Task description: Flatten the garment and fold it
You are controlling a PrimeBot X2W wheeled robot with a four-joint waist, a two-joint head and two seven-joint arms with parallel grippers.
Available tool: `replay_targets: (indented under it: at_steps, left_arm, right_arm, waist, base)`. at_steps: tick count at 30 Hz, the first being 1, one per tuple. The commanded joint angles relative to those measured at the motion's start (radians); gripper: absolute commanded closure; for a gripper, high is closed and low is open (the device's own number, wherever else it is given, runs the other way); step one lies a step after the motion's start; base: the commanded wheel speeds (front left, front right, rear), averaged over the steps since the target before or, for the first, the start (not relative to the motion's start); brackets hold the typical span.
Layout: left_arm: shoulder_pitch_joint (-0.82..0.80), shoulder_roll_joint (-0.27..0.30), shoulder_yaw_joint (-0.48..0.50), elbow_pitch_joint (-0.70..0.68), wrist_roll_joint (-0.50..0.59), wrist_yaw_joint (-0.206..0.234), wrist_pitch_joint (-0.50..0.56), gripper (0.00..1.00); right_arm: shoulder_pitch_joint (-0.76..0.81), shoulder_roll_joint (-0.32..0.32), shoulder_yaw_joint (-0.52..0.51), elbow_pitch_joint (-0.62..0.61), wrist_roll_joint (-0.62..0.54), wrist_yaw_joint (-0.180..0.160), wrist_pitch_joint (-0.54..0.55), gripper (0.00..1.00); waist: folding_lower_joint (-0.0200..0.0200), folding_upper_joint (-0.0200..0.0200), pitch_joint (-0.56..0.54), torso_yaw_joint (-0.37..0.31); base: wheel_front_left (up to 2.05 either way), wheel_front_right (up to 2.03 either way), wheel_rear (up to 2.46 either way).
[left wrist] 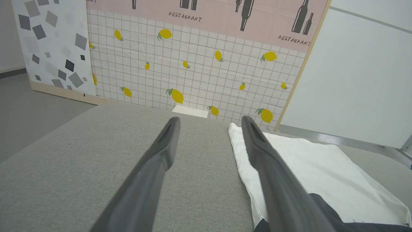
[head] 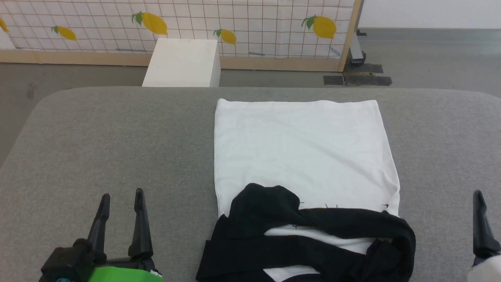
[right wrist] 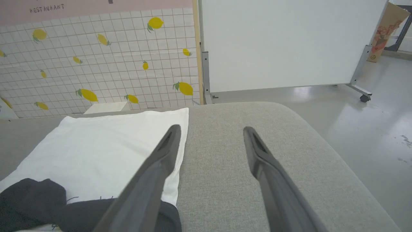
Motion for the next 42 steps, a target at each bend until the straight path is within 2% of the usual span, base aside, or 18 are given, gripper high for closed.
replay_targets:
  at_steps: [1,7,13,17,22,23,28,34,42]
  left_arm:
    - [0.018,-0.007,0.003,0.002,0.011,0.004,-0.008,0.0]
    - [-0.013,0.007,-0.006,-0.003,0.025,-0.013,-0.003,0.0]
    - [-0.235,0.082,-0.028,-0.013,0.085,-0.067,0.1,0.0]
    - [-0.512,0.13,-0.061,0.029,0.118,-0.144,0.236,0.0]
    - [-0.825,0.143,-0.092,0.151,0.113,-0.243,0.376,0.0]
    - [-1.0,0.139,-0.124,0.271,0.122,-0.301,0.454,0.0]
    - [-1.166,0.122,-0.178,0.428,0.137,-0.368,0.535,0.0]
    - [-1.264,0.106,-0.185,0.584,0.094,-0.395,0.638,0.0]
    - [-1.293,0.105,-0.176,0.685,0.04,-0.384,0.767,0.0]
  right_arm:
    - [0.019,0.002,-0.004,0.009,0.013,-0.002,-0.02,0.0]
    - [0.014,0.002,0.003,0.017,0.027,-0.002,-0.069,0.0]
    - [-0.045,0.002,0.021,-0.032,-0.001,-0.002,-0.061,0.0]
    - [-0.092,0.002,0.052,-0.058,-0.007,-0.002,-0.053,0.0]
    - [-0.15,0.002,0.092,-0.074,-0.012,-0.002,-0.06,0.0]
    - [-0.188,0.002,0.118,-0.074,-0.024,-0.002,-0.062,0.0]
    - [-0.228,0.002,0.148,-0.067,-0.025,-0.002,-0.066,0.0]
    - [-0.257,0.002,0.168,-0.055,-0.019,-0.002,-0.074,0.0]
    - [-0.288,0.002,0.167,-0.039,-0.005,-0.002,-0.092,0.0]
  waist:
    - [0.0,0.0,0.006,-0.009]
    - [0.0,0.0,0.033,-0.03]
    - [0.0,0.0,0.136,-0.035]
    - [0.0,0.0,0.247,-0.037]
    - [0.0,0.0,0.358,-0.056]
    - [0.0,0.0,0.419,-0.074]
    - [0.0,0.0,0.49,-0.105]
    - [0.0,0.0,0.574,-0.152]
    - [0.0,0.0,0.649,-0.188]
  base:
    - [0.0,0.0,0.0]
    - [0.0,0.0,0.0]
    - [0.0,0.0,0.0]
    - [0.0,0.0,0.0]
    - [0.0,0.0,0.0]
    - [0.0,0.0,0.0]
    - [0.0,0.0,0.0]
    - [0.0,0.0,0.0]
    - [0.0,0.0,0.0]
